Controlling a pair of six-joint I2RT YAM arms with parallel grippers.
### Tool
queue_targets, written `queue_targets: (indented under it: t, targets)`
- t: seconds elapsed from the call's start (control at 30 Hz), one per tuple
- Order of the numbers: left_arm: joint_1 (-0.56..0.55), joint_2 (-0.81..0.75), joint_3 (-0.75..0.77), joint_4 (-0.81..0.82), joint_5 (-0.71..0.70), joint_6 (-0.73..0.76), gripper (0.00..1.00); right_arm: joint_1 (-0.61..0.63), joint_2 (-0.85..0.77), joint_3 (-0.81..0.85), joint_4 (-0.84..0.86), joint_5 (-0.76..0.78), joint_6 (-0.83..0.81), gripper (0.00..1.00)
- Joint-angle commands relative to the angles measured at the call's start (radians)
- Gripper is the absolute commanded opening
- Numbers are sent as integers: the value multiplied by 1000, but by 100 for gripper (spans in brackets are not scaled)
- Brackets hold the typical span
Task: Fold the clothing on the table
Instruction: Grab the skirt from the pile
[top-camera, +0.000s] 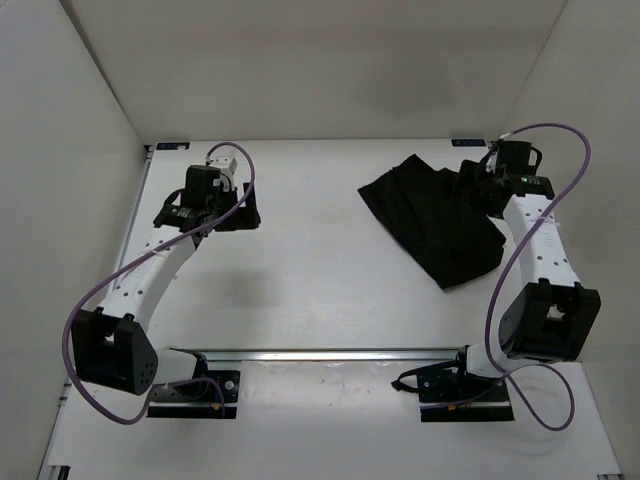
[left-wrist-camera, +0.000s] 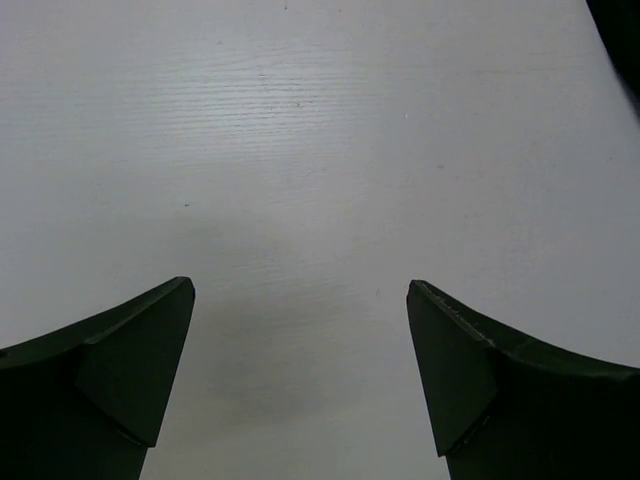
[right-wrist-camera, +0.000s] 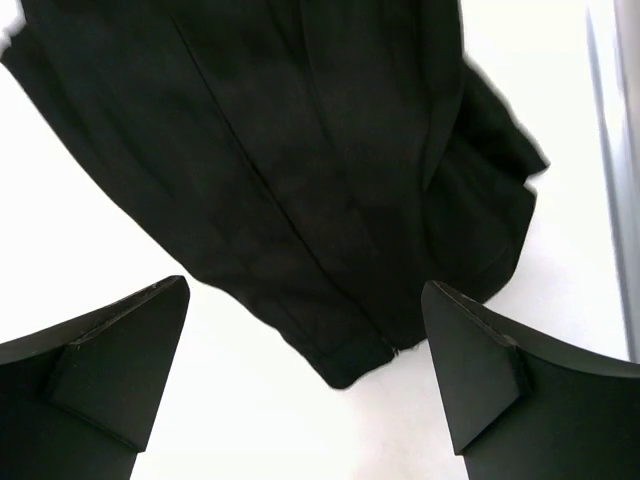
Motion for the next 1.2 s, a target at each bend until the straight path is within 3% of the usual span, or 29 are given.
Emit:
queue_targets:
  t: [0.0,0.17,0.37,0.5,0.63,0.8,0.93,0.97,1.07,1.13,1.17]
  targets:
    - [-7,-59,-19,39,10,5,99,-30,-2,87,30,37,-1,99]
    - [-22,-55,-23,16,-53,30,99,-64,4,28,82,44,-31,99]
    - [-60,-136,-109,87,-27,61,99,-81,24,-82,152,107,-60,99]
    - [-60,-121,-94,99,-10,33,98,-133,50,-138,168,49,-71,99]
    - [-31,-162,-152,163,103,-34,99,-127,67,-164,203,10,-82,96]
    - [-34,-225,-197,188,129,-51,99,-58,124,-196,291,112,-154,97]
    - [-28,-239,-224,189,157,-56,99,-41,173,-206,341,80,-225,98]
    - [-36,-246,-230,194,151,-62,99,-31,188,-206,347,74,-225,96]
    - [-16,-263,-247,208,157,-86,99,-46,216,-198,358,78,-211,74]
    - [-2,-277,-249,213,158,-91,99,-60,231,-195,366,57,-200,54]
    - [7,-277,-247,205,158,-90,99,-63,236,-192,370,51,-196,50]
